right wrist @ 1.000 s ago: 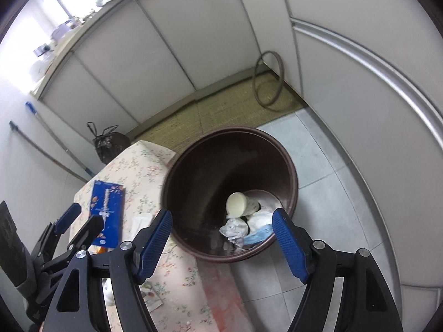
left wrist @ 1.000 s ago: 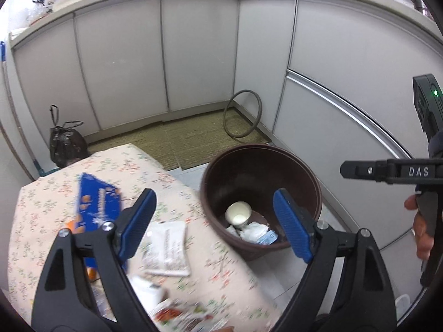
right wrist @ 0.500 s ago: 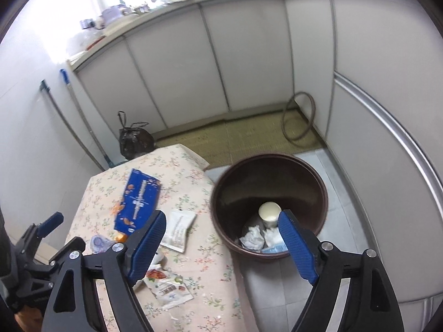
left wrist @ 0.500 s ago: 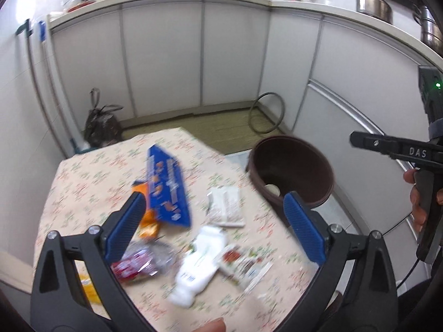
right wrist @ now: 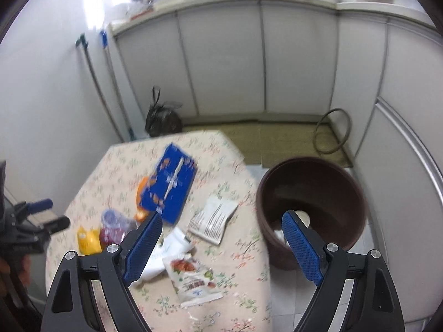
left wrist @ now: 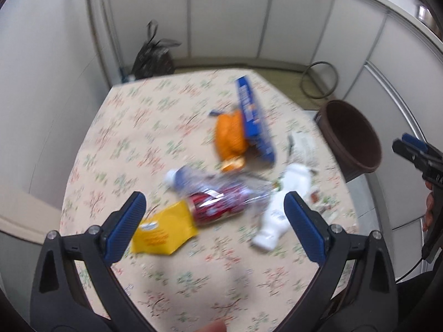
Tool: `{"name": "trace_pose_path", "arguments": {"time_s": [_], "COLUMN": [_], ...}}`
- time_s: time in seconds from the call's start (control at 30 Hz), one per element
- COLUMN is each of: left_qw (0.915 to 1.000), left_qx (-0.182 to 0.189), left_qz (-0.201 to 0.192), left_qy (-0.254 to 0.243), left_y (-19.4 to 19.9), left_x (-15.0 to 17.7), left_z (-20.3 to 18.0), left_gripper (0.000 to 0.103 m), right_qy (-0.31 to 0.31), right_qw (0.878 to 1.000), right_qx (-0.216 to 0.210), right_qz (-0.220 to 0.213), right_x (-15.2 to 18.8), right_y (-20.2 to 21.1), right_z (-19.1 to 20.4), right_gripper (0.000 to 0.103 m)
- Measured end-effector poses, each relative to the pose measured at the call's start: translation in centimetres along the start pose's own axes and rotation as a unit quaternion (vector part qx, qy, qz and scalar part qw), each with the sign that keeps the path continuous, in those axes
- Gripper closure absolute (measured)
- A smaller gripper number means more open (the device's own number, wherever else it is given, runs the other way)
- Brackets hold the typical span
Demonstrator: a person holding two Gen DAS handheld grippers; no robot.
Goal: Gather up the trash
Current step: 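Move both grippers back over the table toward the bottle and box, then grasp the plastic water bottle with the left gripper while the right grasps the blue biscuit box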
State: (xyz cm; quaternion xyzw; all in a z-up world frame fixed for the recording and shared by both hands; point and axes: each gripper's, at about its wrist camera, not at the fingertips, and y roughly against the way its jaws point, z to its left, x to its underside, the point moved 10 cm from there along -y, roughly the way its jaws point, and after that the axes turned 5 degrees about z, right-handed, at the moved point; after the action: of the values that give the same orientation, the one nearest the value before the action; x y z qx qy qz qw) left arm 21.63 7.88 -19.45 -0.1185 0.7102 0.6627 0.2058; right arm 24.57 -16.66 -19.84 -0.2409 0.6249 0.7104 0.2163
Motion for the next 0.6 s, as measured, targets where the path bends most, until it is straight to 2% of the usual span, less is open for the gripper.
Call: {"name": "trace_pose_path", "arguments": {"time_s": [0.2,0.3,0.37,0.43,0.53,0.6], "left_qw": [0.9987,0.9962,0.9931,0.9880,0.9785,0.9744], "left_qx": [0.005,0.027,0.041,0.065,0.106,0.119], "left_qz": [0.040,0.058,0.070,0.086,0.099,0.112], "left_qy": [0.031,0.061,0.085,0.112,0.146,0.155], "left_y": [-2.8,-4.5,-5.7,-7.0,-8.4,-9.2], "left_x": [1.8,2.0,1.9,1.7,0.8,0.4], "left_z": [4.2,5.4,5.9,5.9,5.1,4.2], "left_gripper": [0.004,0.004,0.011,0.026,0.036,0.042], "right_qy": [0.045,0.059,0.061,0.063,0.069,0.073], "right_qw": [0.997,0.996,0.995,0.994,0.993,0.992], "right_qx": [0.014,0.021,0.023,0.023,0.025,0.029], "right_qz": [0.053,0.070,0.080,0.090,0.097,0.099], "right_x": [1.9,2.4,2.5,2.6,2.3,2.1], "right_y": [-3.5,-4.7,-5.3,-6.1,-7.0,-7.4], "right_z": [2.3,3.2,3.6,4.1,4.8,5.2], "right_gripper": [0.013,0.013,0.013,0.013,0.013,0.013]}}
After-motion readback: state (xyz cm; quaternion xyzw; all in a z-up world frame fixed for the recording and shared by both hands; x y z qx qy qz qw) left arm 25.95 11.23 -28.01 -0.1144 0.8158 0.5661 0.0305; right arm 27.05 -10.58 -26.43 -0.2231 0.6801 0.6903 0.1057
